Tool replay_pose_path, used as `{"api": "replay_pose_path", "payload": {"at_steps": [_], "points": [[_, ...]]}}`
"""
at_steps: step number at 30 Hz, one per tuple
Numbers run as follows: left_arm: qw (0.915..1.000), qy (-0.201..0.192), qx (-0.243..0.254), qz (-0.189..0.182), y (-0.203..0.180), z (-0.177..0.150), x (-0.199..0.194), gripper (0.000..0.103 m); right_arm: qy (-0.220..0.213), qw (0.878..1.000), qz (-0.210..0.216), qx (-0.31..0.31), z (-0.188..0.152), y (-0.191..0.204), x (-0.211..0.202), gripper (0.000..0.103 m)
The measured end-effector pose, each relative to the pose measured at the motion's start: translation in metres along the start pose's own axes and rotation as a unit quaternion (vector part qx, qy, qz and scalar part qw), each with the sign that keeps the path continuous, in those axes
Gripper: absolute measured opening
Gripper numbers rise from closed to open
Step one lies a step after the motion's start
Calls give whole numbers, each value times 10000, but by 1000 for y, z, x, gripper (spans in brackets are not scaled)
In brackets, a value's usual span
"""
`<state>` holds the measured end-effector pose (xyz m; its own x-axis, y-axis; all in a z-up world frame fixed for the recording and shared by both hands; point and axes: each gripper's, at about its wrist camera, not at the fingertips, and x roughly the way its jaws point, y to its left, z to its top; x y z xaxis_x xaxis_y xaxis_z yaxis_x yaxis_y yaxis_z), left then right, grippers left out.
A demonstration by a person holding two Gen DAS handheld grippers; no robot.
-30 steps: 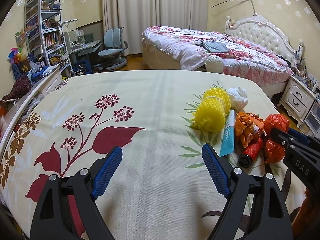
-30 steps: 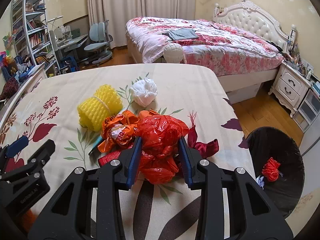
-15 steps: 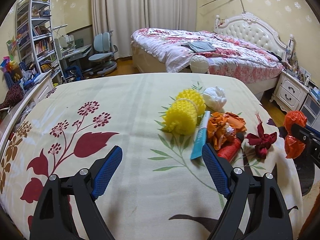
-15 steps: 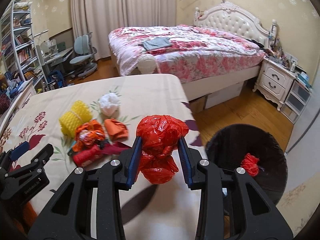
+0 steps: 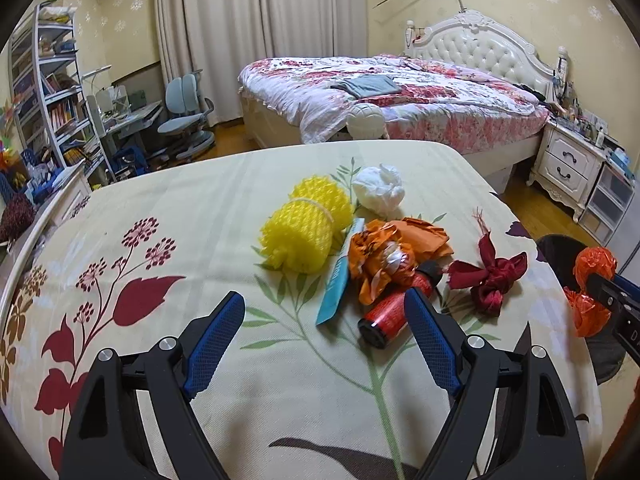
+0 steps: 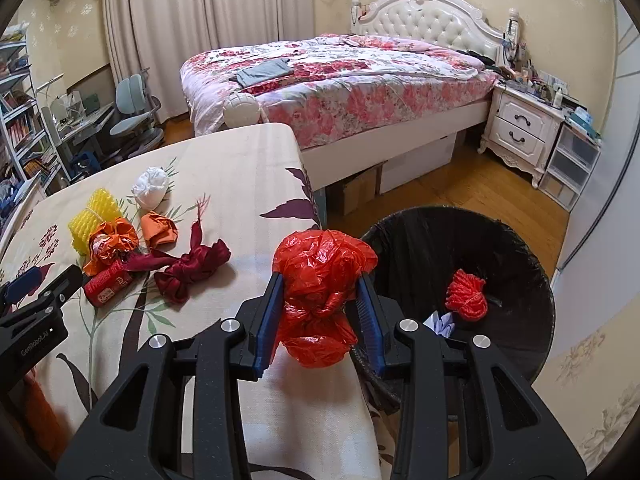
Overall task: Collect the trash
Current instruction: 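Grasp the orange plastic bag with the left tool while the right tool holds the red bag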
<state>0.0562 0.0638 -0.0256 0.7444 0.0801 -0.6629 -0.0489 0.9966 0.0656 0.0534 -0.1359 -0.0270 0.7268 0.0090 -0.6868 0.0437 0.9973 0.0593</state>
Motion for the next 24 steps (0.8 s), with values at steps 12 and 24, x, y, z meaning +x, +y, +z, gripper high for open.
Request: {"api": "replay_pose_path", "payload": {"at_steps": [12, 24], "points": [[9998, 17, 204, -7, -23, 18, 20, 69, -5, 9998, 189, 83, 4, -3, 7, 36], [9985, 333, 286, -324, -27, 10, 31, 35, 70, 9995, 291, 89, 2, -4, 12, 36]]}}
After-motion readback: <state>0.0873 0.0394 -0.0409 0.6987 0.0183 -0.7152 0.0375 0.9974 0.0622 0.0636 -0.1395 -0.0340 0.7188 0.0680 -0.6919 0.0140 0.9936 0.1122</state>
